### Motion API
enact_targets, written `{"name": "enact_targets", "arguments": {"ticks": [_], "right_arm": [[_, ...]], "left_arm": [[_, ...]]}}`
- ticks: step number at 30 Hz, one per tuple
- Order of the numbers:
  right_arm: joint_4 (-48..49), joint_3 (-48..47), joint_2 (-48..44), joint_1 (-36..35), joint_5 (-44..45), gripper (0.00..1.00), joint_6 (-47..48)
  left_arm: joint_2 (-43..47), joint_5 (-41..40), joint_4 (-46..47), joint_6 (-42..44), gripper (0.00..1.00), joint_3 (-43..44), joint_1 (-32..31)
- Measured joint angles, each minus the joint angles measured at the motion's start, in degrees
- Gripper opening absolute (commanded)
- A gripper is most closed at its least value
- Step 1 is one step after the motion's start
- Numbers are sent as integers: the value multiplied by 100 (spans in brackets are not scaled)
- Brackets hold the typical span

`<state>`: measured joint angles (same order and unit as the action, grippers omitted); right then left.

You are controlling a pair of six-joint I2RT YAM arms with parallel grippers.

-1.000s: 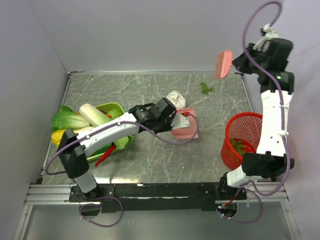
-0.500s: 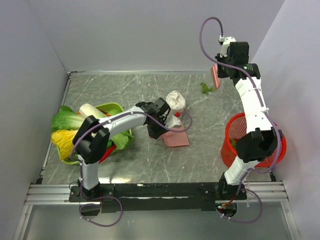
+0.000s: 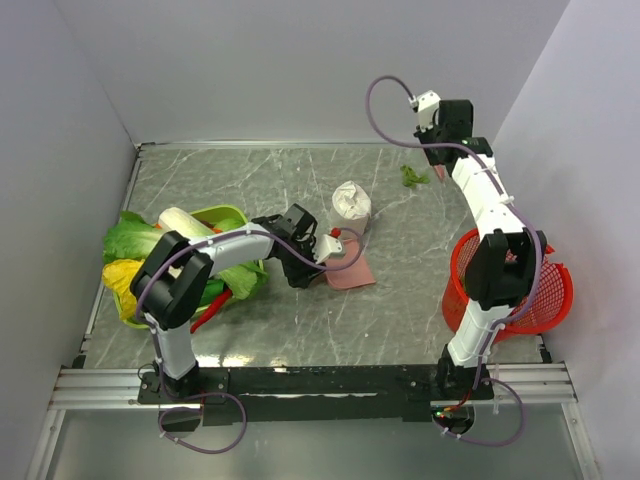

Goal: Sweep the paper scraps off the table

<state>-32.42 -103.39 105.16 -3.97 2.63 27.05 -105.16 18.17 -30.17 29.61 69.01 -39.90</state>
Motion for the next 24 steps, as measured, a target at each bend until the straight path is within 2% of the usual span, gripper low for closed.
{"name": "enact_targets", "arguments": {"ticks": [6,13,18,24], "right_arm": [[955,728,-2,-42,33,0,866],[1753,817,188,-66,37,0,1550],[2155,680,789,-66,9,0,1982],[2277,590,1572,-66,-20,0,2463]], "left_arm": [[151,229,608,101,49,-284,144],[188,374,879,79,28,-376,168],[219,452,887,74,15,-417,168],[229,527,813,79,10,-417,168]]}}
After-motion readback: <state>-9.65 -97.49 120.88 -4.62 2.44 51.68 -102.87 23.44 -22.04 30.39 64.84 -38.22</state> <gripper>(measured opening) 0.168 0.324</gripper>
